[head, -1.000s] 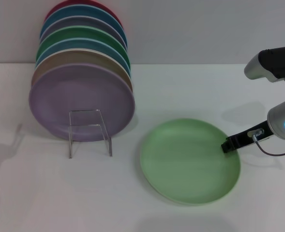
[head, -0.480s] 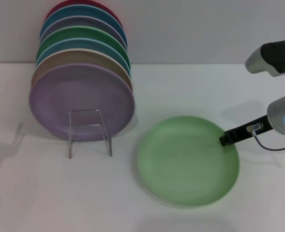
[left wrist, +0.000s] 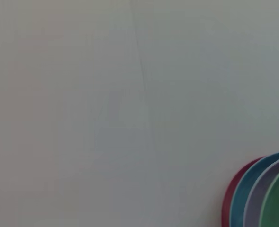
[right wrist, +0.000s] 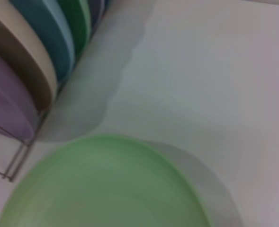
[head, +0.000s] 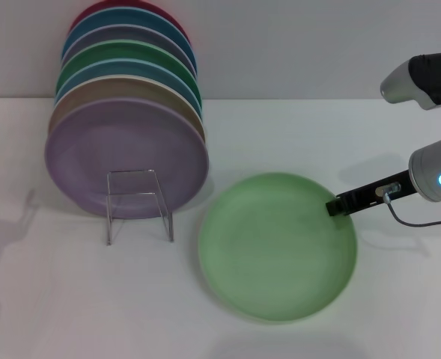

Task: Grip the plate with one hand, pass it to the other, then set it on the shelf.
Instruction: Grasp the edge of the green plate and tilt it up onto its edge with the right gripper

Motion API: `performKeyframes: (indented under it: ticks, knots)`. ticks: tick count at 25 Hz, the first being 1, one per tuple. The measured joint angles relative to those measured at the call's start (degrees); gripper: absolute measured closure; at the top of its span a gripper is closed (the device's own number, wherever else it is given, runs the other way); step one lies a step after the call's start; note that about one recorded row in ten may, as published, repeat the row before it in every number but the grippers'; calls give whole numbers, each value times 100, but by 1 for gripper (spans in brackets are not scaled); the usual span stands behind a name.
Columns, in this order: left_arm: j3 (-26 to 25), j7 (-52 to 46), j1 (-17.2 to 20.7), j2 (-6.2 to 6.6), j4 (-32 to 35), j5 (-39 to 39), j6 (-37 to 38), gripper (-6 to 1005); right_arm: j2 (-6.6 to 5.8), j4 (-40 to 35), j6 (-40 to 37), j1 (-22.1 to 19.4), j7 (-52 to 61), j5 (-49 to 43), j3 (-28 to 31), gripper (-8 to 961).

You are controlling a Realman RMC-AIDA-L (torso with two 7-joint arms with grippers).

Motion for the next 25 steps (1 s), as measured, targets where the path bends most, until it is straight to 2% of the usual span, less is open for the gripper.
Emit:
performKeyframes:
  ticks: [8, 14, 19, 22, 25]
  knots:
    - [-29, -108, 118, 0, -230, -11, 25, 185, 7, 292, 108, -208, -238, 248, 13, 925]
    - [-36, -658, 187, 31, -341, -21, 51, 185, -1, 828, 139, -730, -651, 877, 48, 925]
    - [121, -683, 191, 36, -415, 20, 229, 185, 17, 1111, 134, -1169, -1246, 1136, 374, 924]
    - [254, -699, 200, 41, -489, 26, 262, 185, 29, 1110, -55, -1504, -2050, 1866, 685, 924]
    - [470, -918, 227, 67, -638, 32, 292, 185, 42, 607, -299, -1872, -3462, 3382, 969, 924]
